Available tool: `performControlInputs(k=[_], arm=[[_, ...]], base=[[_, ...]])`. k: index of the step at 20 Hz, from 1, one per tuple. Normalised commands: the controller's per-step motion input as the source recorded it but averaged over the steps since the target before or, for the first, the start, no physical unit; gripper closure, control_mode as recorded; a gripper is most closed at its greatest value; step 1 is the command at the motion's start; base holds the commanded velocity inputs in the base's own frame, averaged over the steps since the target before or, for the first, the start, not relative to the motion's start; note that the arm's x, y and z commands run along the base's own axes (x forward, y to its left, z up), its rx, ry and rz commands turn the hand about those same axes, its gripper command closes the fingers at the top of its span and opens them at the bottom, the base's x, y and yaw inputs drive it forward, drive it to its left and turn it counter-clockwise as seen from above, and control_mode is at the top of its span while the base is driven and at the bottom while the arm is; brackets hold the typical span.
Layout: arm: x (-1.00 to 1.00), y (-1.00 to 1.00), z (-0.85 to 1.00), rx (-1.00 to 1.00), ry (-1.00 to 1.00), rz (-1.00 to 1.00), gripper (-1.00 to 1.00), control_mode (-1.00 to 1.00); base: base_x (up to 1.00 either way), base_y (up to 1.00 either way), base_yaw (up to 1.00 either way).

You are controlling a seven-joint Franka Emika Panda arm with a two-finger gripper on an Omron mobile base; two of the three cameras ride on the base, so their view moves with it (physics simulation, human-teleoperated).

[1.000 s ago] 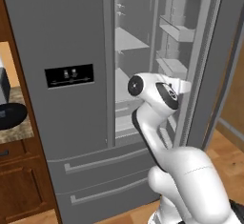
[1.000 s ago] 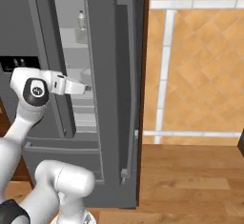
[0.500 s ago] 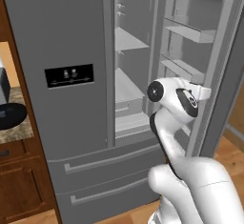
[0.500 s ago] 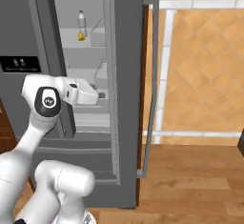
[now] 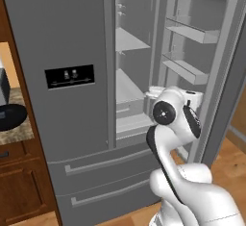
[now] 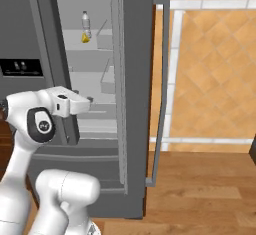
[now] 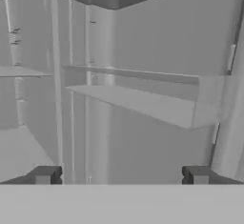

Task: Grab a lemon wedge from the fridge and one ice cube from the ice bowl, and put them in the glass of lemonade.

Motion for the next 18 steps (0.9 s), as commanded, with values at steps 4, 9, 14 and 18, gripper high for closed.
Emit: performControlInputs(k=[4, 9, 14, 18], arm=[[-0.26, 1.0, 0.83, 0.0, 0.34, 0.41, -1.0, -1.0], [-0.24, 1.0, 0.68, 0.09, 0.49, 0.34, -1.0, -1.0], [0.17, 1.0, -0.28, 0.09, 0.2, 0.3, -1.0, -1.0], [0.62, 0.8, -0.67, 0.04, -0.03, 0.23, -1.0, -1.0]], base=[[0.0, 0.0, 0.0], [0.0, 0.0, 0.0], [0.0, 0.0, 0.0], [0.0, 0.0, 0.0]])
